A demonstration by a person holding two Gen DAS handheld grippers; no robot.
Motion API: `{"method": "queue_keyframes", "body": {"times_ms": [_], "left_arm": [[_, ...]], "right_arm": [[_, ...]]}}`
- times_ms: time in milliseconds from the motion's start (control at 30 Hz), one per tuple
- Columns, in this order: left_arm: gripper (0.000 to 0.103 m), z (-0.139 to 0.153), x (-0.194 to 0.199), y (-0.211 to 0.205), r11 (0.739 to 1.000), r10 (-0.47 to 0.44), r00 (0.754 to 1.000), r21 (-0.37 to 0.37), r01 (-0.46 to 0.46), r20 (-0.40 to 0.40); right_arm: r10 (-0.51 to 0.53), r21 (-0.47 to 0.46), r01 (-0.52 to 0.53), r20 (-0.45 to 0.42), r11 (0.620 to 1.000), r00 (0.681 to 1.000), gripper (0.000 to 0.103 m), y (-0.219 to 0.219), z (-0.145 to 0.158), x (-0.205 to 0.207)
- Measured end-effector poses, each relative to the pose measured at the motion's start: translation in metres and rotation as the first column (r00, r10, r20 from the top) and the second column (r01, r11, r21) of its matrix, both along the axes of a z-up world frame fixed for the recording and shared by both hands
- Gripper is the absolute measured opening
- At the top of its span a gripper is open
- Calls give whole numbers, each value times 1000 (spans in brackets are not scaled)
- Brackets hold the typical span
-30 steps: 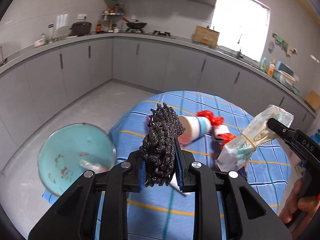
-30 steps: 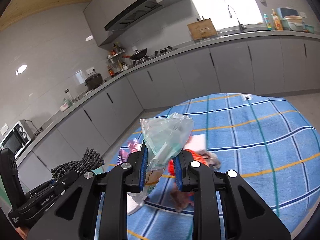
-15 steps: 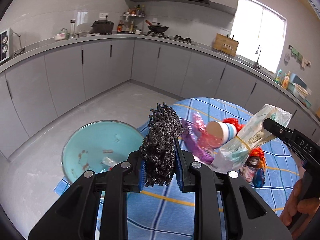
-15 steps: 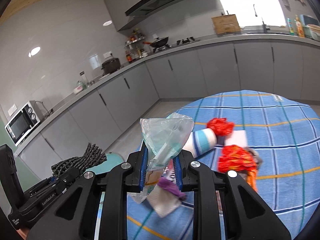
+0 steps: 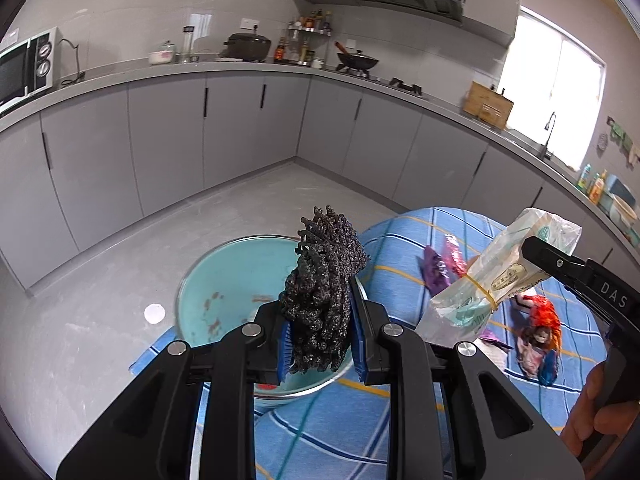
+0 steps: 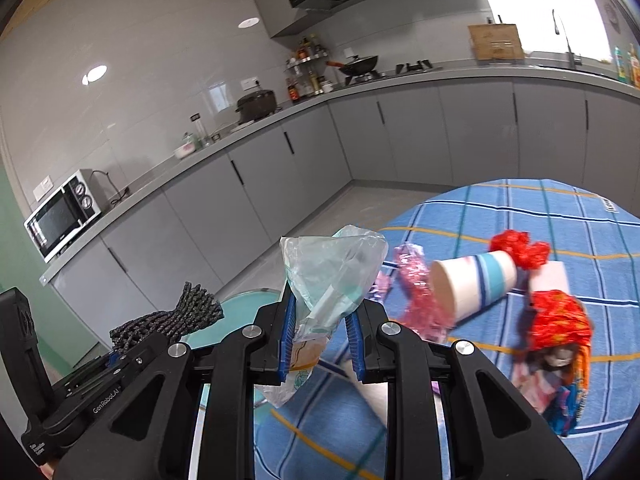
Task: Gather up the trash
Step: 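Carry the held bag and black scrubber with both tools over the teal bucket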
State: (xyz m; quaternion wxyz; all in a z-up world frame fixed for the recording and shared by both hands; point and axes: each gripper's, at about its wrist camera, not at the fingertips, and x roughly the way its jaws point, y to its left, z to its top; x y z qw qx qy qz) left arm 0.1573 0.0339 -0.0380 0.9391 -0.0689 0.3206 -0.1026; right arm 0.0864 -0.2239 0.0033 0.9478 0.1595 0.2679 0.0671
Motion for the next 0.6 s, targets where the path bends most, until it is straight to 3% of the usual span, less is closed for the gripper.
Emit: {"method": "queue_keyframes", "body": {"times_ms": [333,600], "left_arm": [[23,-13,10,33,998,64,998,-12,-65,-26],[24,-35,24,48,996,87,993,-17,-88,-78]], "right_arm": [[58,-16,-58,-5,998,998,24,32,-3,20],[111,-55,-114,-56,992,992,24,66,-22,49]]}}
